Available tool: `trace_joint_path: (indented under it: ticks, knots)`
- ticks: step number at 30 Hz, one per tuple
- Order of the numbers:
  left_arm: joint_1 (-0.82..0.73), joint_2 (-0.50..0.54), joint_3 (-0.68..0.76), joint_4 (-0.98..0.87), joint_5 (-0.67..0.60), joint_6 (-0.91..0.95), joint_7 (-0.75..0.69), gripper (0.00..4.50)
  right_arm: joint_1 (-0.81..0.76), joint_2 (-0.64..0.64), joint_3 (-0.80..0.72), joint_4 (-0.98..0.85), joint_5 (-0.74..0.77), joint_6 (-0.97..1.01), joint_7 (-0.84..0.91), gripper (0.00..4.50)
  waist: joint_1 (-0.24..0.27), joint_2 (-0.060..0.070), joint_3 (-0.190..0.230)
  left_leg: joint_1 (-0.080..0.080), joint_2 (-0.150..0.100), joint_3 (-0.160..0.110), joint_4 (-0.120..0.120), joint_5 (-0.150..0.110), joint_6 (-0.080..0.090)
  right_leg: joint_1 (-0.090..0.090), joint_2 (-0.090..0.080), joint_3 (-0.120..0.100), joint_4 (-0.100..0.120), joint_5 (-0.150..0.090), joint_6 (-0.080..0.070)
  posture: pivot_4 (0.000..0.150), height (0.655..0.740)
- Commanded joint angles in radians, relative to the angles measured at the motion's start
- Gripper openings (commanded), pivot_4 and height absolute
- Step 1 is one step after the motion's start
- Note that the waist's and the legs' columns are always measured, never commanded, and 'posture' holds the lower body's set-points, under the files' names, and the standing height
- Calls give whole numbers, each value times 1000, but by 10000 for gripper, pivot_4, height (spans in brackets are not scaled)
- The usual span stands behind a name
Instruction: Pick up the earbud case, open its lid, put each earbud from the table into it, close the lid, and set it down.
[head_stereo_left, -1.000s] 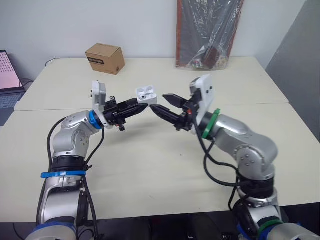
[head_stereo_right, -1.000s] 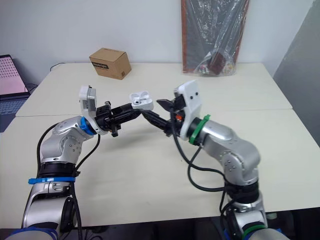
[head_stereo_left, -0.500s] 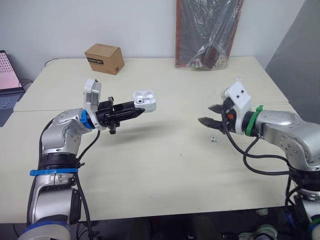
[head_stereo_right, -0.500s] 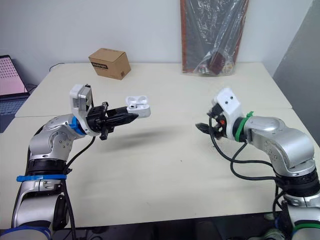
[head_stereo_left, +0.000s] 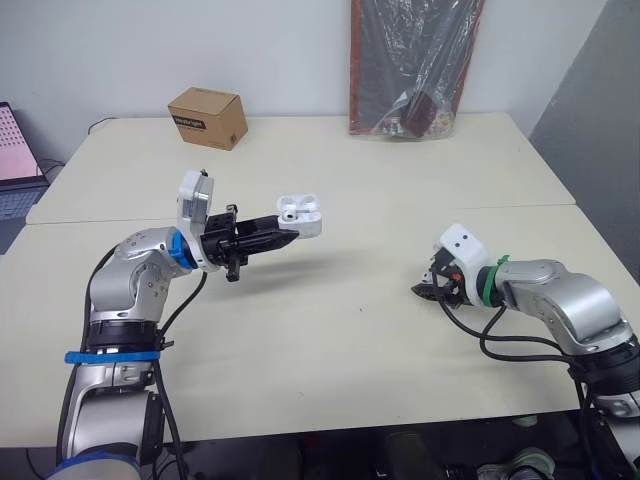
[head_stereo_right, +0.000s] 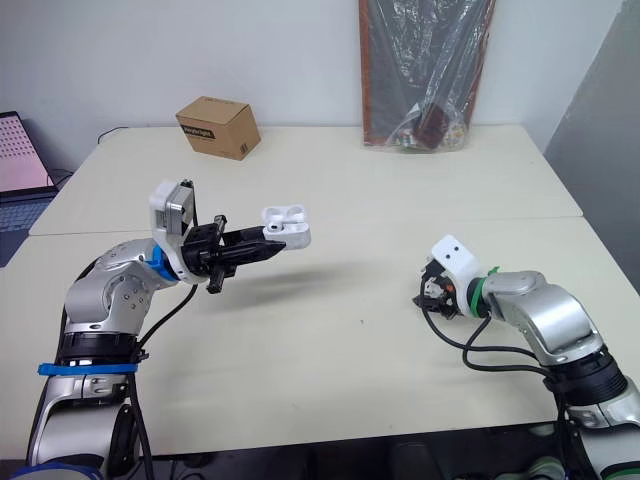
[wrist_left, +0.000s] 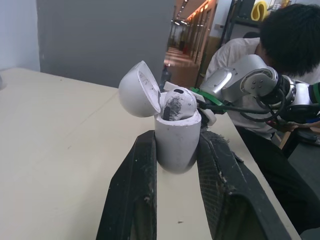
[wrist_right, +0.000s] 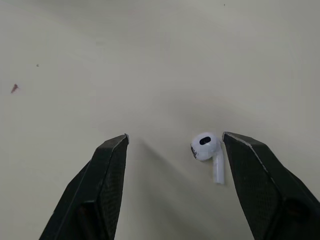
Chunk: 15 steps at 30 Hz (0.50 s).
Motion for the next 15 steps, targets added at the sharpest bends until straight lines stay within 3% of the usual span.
trace_joint_path:
  ticks: [1, 12, 15]
  knots:
    - [22, -3, 5, -60, -12, -25, 10, 8016, -6, 12, -9, 30, -45, -41, -8, 31072, 0, 0, 0, 0, 0, 0, 0, 0, 0, 0, 0, 0, 0, 0, 0, 1500, 7400]
    - [87, -6, 0, -121, -26, -19, 33, 8016, -3, 39, -14, 65, -82, -32, 9, 31072, 0, 0, 0, 2, 0, 0, 0, 0, 0, 1, 0, 0, 0, 0, 0, 1500, 7400]
    - [89, -10, -1, -126, -30, -16, 39, 8016, -4, 39, -14, 65, -87, -27, 11, 25382, 0, 0, 0, 2, 0, 0, 0, 0, 0, 1, 0, 0, 0, 0, 0, 1500, 7400]
